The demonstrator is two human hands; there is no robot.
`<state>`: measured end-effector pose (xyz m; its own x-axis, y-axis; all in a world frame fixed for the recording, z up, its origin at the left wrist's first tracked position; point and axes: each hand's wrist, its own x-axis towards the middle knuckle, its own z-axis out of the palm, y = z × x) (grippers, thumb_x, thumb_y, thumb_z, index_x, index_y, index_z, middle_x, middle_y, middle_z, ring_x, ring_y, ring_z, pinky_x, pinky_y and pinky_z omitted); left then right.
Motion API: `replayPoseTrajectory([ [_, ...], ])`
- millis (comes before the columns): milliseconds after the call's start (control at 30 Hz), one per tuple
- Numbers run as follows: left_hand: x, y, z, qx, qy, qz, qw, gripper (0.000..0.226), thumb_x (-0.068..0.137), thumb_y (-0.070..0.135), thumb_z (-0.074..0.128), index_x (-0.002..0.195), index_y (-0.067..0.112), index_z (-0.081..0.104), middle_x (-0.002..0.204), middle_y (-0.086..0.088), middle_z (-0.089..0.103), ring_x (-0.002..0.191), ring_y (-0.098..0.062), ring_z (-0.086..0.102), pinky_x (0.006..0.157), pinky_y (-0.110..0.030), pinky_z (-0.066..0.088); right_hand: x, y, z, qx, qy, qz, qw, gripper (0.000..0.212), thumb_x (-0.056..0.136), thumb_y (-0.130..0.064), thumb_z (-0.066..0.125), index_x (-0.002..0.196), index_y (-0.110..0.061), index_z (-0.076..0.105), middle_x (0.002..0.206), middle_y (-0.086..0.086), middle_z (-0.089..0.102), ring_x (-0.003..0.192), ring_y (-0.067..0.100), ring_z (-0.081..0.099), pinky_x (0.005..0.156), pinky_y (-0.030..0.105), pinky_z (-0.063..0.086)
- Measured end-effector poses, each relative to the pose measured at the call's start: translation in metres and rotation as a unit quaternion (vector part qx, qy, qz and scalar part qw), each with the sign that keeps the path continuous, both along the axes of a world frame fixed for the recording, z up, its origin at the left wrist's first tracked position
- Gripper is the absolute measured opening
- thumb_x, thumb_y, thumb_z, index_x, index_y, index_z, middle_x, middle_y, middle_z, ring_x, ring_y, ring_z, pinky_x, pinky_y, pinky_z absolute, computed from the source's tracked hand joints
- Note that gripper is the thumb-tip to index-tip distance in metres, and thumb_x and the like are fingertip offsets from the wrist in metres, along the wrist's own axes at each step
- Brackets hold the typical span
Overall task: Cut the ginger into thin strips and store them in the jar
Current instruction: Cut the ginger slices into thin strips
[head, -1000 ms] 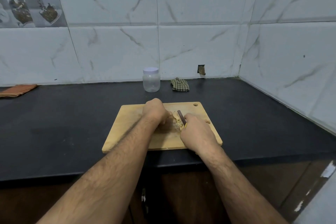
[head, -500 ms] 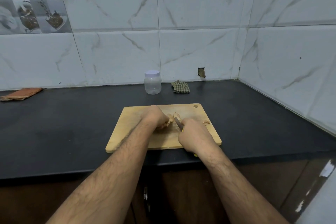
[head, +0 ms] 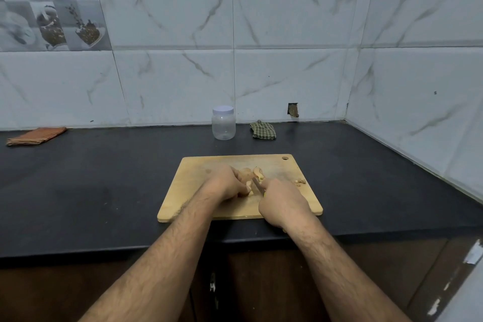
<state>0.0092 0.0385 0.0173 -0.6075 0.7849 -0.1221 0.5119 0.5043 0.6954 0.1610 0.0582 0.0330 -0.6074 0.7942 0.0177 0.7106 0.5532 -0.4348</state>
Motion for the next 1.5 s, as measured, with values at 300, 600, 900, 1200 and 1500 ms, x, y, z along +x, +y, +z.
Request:
replayPoseTrajectory([
  [300, 0.003, -0.003, -0.006, 0.010, 0.052, -0.011, 0.999, 0.014, 0.076, 0.027, 0.082, 0.084, 0.030, 0.071, 0.080, 0.014, 0.067, 0.084, -0.011, 0.063, 0.079, -0.026, 0.050, -0.005, 0.000, 0.000, 0.010, -0.017, 0.008, 1.000, 0.055, 0.091, -0.009, 0.049, 0.142, -0.031, 0.052, 0.123, 0.003, 0.061, 0.112, 0.023, 0.055, 0.082, 0.033, 0.049],
  [600, 0.008, -0.005, -0.009, 0.021, 0.062, 0.004, 0.998, 0.023, 0.072, 0.032, 0.085, 0.092, 0.028, 0.074, 0.094, 0.009, 0.073, 0.092, -0.011, 0.065, 0.085, -0.029, 0.052, -0.004, -0.001, 0.000, 0.018, -0.025, 0.004, 1.000, 0.051, 0.094, -0.011, 0.046, 0.142, -0.029, 0.051, 0.124, 0.004, 0.062, 0.109, 0.023, 0.057, 0.077, 0.031, 0.048],
  [900, 0.012, -0.007, -0.005, 0.000, 0.101, -0.026, 0.995, 0.036, 0.080, 0.032, 0.079, 0.114, 0.028, 0.072, 0.111, 0.009, 0.071, 0.108, -0.012, 0.062, 0.096, -0.031, 0.048, -0.007, -0.006, -0.006, 0.023, -0.019, -0.002, 1.000, 0.044, 0.097, -0.017, 0.046, 0.139, -0.026, 0.053, 0.129, 0.005, 0.059, 0.112, 0.022, 0.056, 0.078, 0.029, 0.044],
  [1200, 0.011, -0.007, -0.003, -0.006, 0.113, -0.048, 0.992, 0.029, 0.084, 0.028, 0.075, 0.112, 0.025, 0.073, 0.113, 0.005, 0.071, 0.106, -0.014, 0.062, 0.094, -0.030, 0.048, -0.012, -0.009, -0.006, 0.035, -0.041, 0.007, 0.999, 0.032, 0.094, -0.010, 0.045, 0.121, -0.019, 0.062, 0.098, 0.002, 0.056, 0.086, 0.019, 0.049, 0.070, 0.031, 0.040],
  [1500, 0.009, -0.004, -0.007, -0.011, 0.115, -0.051, 0.992, 0.023, 0.083, 0.027, 0.076, 0.106, 0.024, 0.075, 0.113, 0.005, 0.071, 0.105, -0.015, 0.061, 0.091, -0.026, 0.046, -0.007, -0.021, -0.003, 0.058, -0.060, 0.006, 0.996, 0.040, 0.091, -0.004, 0.046, 0.126, -0.019, 0.060, 0.098, 0.003, 0.055, 0.087, 0.021, 0.050, 0.069, 0.031, 0.041],
])
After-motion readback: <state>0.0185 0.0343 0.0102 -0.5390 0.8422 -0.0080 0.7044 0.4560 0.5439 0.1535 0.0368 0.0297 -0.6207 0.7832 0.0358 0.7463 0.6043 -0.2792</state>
